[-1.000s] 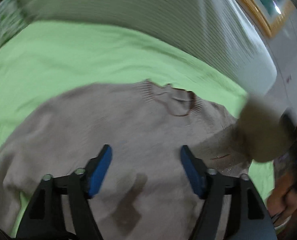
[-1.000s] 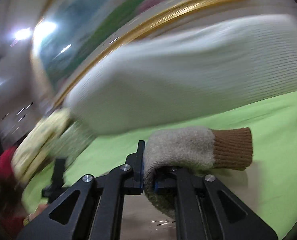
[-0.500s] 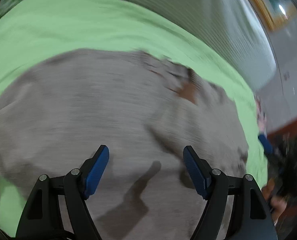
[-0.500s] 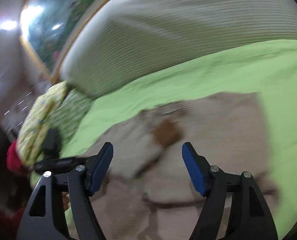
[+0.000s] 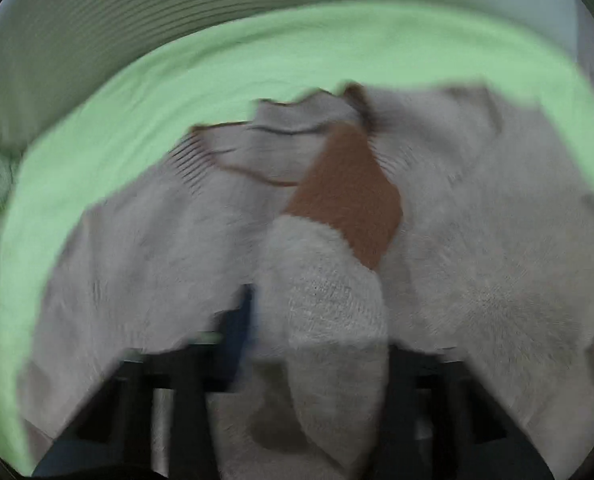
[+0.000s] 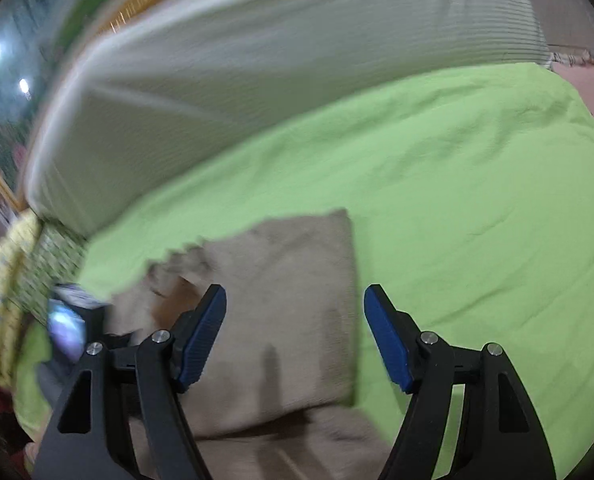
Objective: Fold small clothes
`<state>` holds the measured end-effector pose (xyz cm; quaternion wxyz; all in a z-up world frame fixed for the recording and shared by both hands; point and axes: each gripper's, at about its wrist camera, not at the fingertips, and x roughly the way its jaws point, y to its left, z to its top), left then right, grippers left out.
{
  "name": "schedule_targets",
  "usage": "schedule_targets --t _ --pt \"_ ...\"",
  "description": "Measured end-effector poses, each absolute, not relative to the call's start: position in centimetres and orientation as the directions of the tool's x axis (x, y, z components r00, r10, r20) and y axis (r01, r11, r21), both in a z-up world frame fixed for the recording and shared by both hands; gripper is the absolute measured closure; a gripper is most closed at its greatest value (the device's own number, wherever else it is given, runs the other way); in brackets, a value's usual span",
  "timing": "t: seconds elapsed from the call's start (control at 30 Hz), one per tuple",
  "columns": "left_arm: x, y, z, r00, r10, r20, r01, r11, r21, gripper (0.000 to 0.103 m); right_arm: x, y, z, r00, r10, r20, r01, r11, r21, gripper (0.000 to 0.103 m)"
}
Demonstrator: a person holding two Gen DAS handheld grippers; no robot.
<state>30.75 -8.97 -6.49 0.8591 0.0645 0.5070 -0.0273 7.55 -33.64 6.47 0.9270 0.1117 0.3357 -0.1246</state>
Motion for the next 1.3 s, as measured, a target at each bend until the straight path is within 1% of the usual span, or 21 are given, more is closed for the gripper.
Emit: schedule_targets --t 0.1,0.2,0.23,0.27,0.33,0.37,0.4,0.43,0.47,0.53,0.6,0.7,0.77,0.8,0.83,0.87,1.03,1.13,1.2,1.23,1.3 --pt "29.7 -3.4 -5.9 0.504 -0.177 -0.846 0.035 0.982 -0.184 0.097 9.7 -35.1 4.3 0.668 -0.173 -0.724 0.335 0.938 0.085 0.031" --pt "27.9 1.2 -4.5 0.581 -0.260 -0.771 -0.024 0.942 -0.336 0.098 11.0 -35.7 3.3 0.656 -0.119 -0.745 0.322 0.937 0.135 0.031" --pt "26.6 2.6 -3.5 0.626 -0.277 -0.729 -0.029 0.926 -0.377 0.098 11.3 -35.3 3.7 0.666 -0.108 -0.738 0.301 0.944 0.133 0.038" --pt "24.9 4.3 -2.3 0.682 -0.293 -0.670 -0.025 0.906 -0.423 0.098 11.4 -34.5 4.4 0.682 -0.084 -0.726 0.264 0.954 0.139 0.056" --pt "21.8 6.6 -1.5 0.736 -0.272 -0.620 -0.057 0.887 -0.457 0.097 11.0 -33.0 6.1 0.719 -0.047 -0.694 0.207 0.967 0.149 0.058" --pt "21.0 7.4 -2.1 0.722 -0.264 -0.640 -0.088 0.882 -0.463 0.096 10.7 -32.4 6.7 0.729 -0.061 -0.681 0.204 0.970 0.131 0.055" --pt "20.4 8.1 -3.3 0.691 -0.282 -0.666 -0.103 0.873 -0.477 0.090 10.7 -32.0 7.0 0.729 -0.085 -0.679 0.211 0.972 0.104 0.049" --pt "19.9 8.7 -4.7 0.664 -0.288 -0.690 -0.117 0.872 -0.476 0.085 10.7 -31.8 7.1 0.723 -0.102 -0.683 0.217 0.973 0.085 0.032" --pt "19.5 9.3 -5.8 0.639 -0.268 -0.721 -0.153 0.874 -0.460 0.079 10.8 -31.7 7.0 0.718 -0.116 -0.687 0.221 0.973 0.067 0.028" --pt "19.0 10.5 -7.0 0.626 -0.282 -0.727 -0.193 0.848 -0.494 0.073 10.8 -31.6 6.6 0.706 -0.107 -0.700 0.220 0.973 0.074 0.028" --pt "19.0 11.7 -7.0 0.644 -0.310 -0.699 -0.197 0.817 -0.543 0.062 11.0 -31.5 6.1 0.683 -0.088 -0.725 0.212 0.974 0.081 0.028" --pt "19.7 11.8 -6.4 0.646 -0.252 -0.721 -0.199 0.856 -0.477 0.053 11.6 -30.5 5.7 0.650 -0.168 -0.741 0.218 0.976 -0.030 0.028" --pt "20.0 11.6 -6.6 0.643 -0.237 -0.728 -0.200 0.866 -0.458 0.055 12.6 -30.2 5.0 0.620 -0.186 -0.762 0.218 0.974 -0.061 0.028" --pt "20.0 10.7 -6.6 0.640 -0.237 -0.731 -0.195 0.870 -0.453 0.063 13.1 -30.1 4.2 0.595 -0.170 -0.786 0.203 0.977 -0.057 0.028" --pt "19.9 10.2 -6.3 0.646 -0.248 -0.722 -0.178 0.870 -0.459 0.071 13.3 -30.1 3.6 0.593 -0.162 -0.789 0.192 0.980 -0.056 0.040" --pt "20.1 9.4 -5.8 0.656 -0.264 -0.707 -0.152 0.871 -0.467 0.080 13.4 -30.2 3.1 0.588 -0.166 -0.791 0.180 0.981 -0.072 0.090" --pt "21.1 4.7 -3.0 0.679 -0.374 -0.631 0.036 0.876 -0.481 0.082 11.5 -35.0 8.0 0.676 -0.199 -0.710 0.242 0.969 -0.042 0.091" --pt "22.3 2.6 -4.8 0.665 -0.325 -0.672 0.040 0.915 -0.402 0.082 11.8 -37.8 9.0 0.676 -0.244 -0.695 0.268 0.961 -0.076 0.092" --pt "22.3 3.3 -6.5 0.632 -0.312 -0.709 0.016 0.920 -0.391 0.082 12.3 -39.4 7.6 0.622 -0.310 -0.719 0.313 0.940 -0.135 0.093" --pt "22.0 3.8 -7.2 0.619 -0.311 -0.722 0.007 0.921 -0.390 0.081 12.3 -40.1 6.8 0.608 -0.301 -0.734 0.316 0.941 -0.124 0.092" --pt "21.0 4.9 -7.2 0.621 -0.309 -0.720 0.012 0.922 -0.386 0.074 11.4 -41.0 6.6 0.611 -0.290 -0.737 0.343 0.936 -0.084 0.087"
